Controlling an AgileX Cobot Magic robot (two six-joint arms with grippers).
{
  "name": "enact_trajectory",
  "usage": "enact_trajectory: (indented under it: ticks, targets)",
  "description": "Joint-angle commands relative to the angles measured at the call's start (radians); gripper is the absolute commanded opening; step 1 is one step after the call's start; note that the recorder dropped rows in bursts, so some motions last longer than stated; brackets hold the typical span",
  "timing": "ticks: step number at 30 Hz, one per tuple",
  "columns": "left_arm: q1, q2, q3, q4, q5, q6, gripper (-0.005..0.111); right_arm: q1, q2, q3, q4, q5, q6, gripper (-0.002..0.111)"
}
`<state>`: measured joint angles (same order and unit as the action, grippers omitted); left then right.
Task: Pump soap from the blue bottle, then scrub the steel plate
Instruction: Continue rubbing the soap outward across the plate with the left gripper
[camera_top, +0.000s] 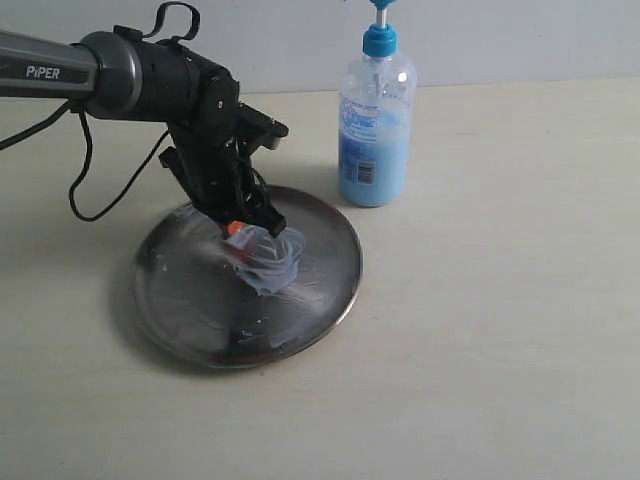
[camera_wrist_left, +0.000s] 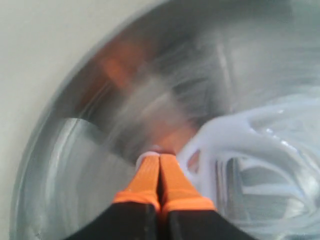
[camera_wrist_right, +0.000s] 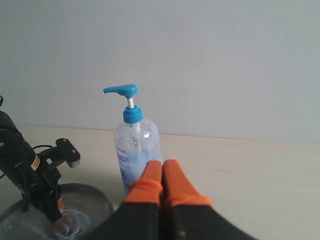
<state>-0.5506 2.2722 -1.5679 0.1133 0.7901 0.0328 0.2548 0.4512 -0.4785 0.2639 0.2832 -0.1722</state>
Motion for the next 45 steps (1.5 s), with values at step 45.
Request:
enact_trajectory:
  ticks: [45]
  targets:
    - [-0.006, 0.058, 0.033, -0.030, -0.021, -0.093, 0.001, 0.001, -0.008, 0.005, 0.017, -0.002, -0.011, 0.000]
